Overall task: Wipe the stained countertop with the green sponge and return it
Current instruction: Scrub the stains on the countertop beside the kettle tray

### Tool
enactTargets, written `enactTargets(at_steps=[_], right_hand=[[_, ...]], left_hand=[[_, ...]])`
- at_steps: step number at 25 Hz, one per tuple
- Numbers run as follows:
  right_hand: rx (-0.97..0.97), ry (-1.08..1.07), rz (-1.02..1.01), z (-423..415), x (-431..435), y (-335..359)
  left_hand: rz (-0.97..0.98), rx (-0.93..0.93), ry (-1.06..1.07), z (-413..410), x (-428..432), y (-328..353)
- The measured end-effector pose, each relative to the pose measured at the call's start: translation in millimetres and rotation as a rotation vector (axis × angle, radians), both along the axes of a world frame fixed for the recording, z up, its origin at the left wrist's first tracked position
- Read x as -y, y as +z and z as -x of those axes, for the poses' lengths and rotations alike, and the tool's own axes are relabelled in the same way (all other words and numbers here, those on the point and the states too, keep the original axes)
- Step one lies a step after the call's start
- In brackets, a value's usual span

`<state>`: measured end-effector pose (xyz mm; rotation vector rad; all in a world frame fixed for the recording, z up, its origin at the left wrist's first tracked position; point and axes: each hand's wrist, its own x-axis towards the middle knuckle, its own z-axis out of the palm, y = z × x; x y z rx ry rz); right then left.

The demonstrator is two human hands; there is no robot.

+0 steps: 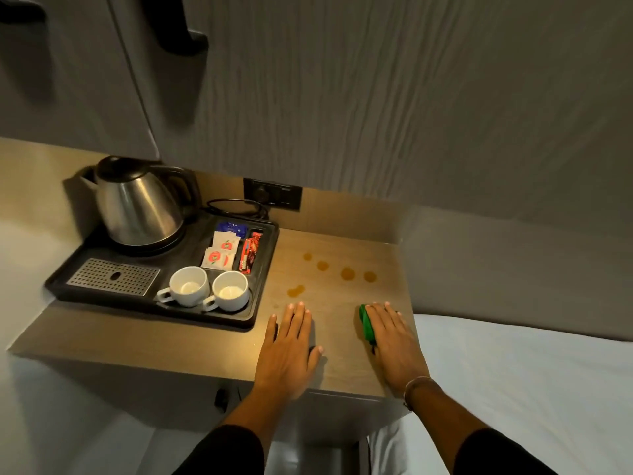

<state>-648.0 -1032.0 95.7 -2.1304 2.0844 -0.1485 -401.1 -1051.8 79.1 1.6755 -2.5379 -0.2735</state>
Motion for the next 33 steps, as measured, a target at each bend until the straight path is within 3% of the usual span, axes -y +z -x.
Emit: enactTargets(at_steps=[4, 9, 13, 18, 21, 24, 29, 33], right_hand=[[0.032, 0.034, -0.039, 4, 3, -7], [0.080, -0.065, 0.073, -10, 5, -18], [0.104, 0.068, 0.091, 24, 1, -32], [0.125, -0.037, 0.086, 33, 111, -9], [0.111, 0.147, 0.093, 16, 112, -22], [0.124, 0.271, 0.101, 55, 79, -33], [0.077, 0.011, 0.096, 23, 160, -10], [0.118, 0.358, 0.090, 19, 106, -29]], left_hand=[[-0.030, -0.027, -0.017, 8, 5, -18], [-0.014, -0.049, 0.006, 10, 3, -23], [-0.004, -0.107, 0.023, 9, 3, -30], [0.001, -0.129, 0.014, 10, 4, -33], [0.011, -0.149, 0.029, 11, 2, -32], [0.021, -0.150, 0.034, 10, 3, -32], [0.056, -0.173, 0.041, 11, 1, -33], [0.060, -0.177, 0.049, 11, 1, -33]])
